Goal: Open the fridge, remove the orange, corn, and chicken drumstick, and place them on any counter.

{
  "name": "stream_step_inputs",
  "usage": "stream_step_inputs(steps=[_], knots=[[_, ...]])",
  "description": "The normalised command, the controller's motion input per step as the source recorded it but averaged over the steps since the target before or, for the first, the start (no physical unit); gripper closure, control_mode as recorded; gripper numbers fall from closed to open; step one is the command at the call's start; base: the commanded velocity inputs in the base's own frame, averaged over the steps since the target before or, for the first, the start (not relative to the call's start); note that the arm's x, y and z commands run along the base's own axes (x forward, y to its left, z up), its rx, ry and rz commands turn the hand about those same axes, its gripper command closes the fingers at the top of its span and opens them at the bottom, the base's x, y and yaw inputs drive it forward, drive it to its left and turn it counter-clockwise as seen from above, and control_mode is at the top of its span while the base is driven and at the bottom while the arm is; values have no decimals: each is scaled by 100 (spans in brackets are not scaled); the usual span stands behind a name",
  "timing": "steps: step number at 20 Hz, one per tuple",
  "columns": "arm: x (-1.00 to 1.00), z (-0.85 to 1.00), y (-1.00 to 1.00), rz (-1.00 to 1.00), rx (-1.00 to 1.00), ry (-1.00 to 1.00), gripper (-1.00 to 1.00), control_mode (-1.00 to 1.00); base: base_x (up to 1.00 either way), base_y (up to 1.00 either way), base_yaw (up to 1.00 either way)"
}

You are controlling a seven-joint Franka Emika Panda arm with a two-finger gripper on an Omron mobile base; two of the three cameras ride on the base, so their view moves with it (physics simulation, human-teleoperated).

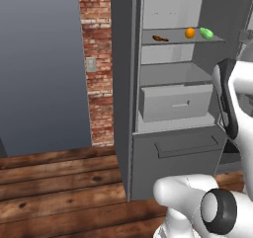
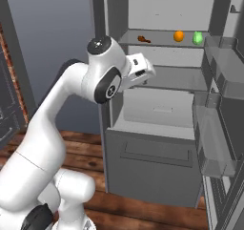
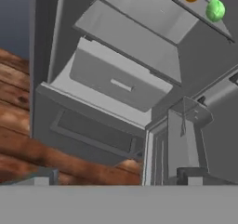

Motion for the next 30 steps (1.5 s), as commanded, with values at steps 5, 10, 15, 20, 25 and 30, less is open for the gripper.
stream_step_inputs(steps=[5, 10, 15, 20, 25, 30], knots=[[-7, 32, 100, -15, 18, -1, -100, -100, 0, 0, 0], [-8, 27, 89, -12, 18, 0, -100, -100, 0, 0, 0], [-2, 4, 77, -6, 21, 0, -100, -100, 0, 0, 0], [-3, 0, 16, -1, 13, -3, -100, -100, 0, 0, 0], [-4, -2, 16, 0, 9, -11, -100, -100, 0, 0, 0], [-14, 0, 4, 2, 6, -6, -100, -100, 0, 0, 0]])
